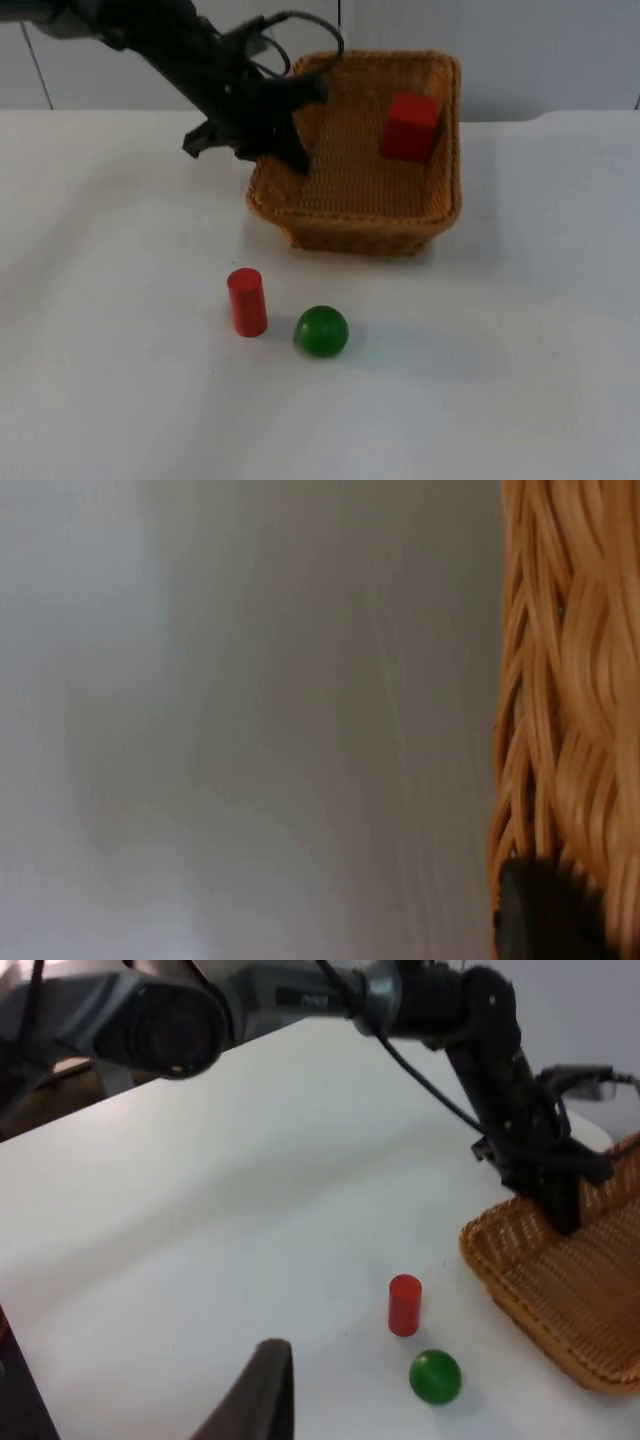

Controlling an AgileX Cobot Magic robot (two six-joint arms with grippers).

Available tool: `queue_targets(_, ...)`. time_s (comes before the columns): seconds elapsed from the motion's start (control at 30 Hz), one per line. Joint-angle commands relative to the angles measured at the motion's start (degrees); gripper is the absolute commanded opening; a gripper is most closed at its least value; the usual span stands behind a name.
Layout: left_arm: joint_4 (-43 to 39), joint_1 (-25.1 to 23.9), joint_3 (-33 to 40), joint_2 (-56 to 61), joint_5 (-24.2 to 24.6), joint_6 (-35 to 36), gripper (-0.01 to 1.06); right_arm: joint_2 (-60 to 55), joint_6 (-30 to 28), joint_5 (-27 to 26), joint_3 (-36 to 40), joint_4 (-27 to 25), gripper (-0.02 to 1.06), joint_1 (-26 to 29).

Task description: Pick up the basket with the left hand and place the object to the left of the red cylinder into the basket with the right hand.

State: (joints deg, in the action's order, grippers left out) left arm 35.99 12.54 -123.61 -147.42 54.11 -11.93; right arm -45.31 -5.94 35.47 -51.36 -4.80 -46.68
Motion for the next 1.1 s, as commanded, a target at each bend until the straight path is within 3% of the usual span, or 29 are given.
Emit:
queue_targets(0.0,2.96,0.30,-0.78,0.09,-0.89,0.45,0.14,0.27,0.12,-0.90,0.08,0.20,1.05,0.26)
queue_targets(0.1,2.96,0.30,-0.78,-0.04,-0.89,0.45,0.29,0.27,0.12,-0.90,0.08,0.20,1.05,0.26)
queue_targets(0.2,2.96,0.30,-0.78,-0.14,-0.62,0.45,0.59,0.27,0.12,-1.14,0.08,0.20,1.05,0.26)
queue_targets(0.23,2.96,0.30,-0.78,-0.14,-0.62,0.45,0.59,0.27,0.12,-1.14,0.08,0.20,1.05,0.26)
queue_targets(0.3,2.96,0.30,-0.78,0.06,-0.15,0.45,0.74,0.27,0.12,-1.41,0.08,0.20,1.05,0.26)
queue_targets(0.37,2.82,0.04,-0.78,0.62,0.43,0.22,0.81,0.27,0.12,-2.07,0.08,0.20,1.05,0.26)
queue_targets(0.73,-1.26,0.04,-0.78,6.79,3.50,1.00,0.83,0.27,0.12,-5.46,0.08,1.75,1.05,0.26)
queue_targets(0.87,-10.32,0.04,-0.78,8.55,7.59,6.75,0.83,0.27,0.12,-5.66,0.08,3.71,1.05,0.26)
queue_targets(1.07,-14.49,0.14,-0.78,10.94,11.43,7.30,0.83,0.27,0.12,-8.02,0.08,4.80,1.05,0.26)
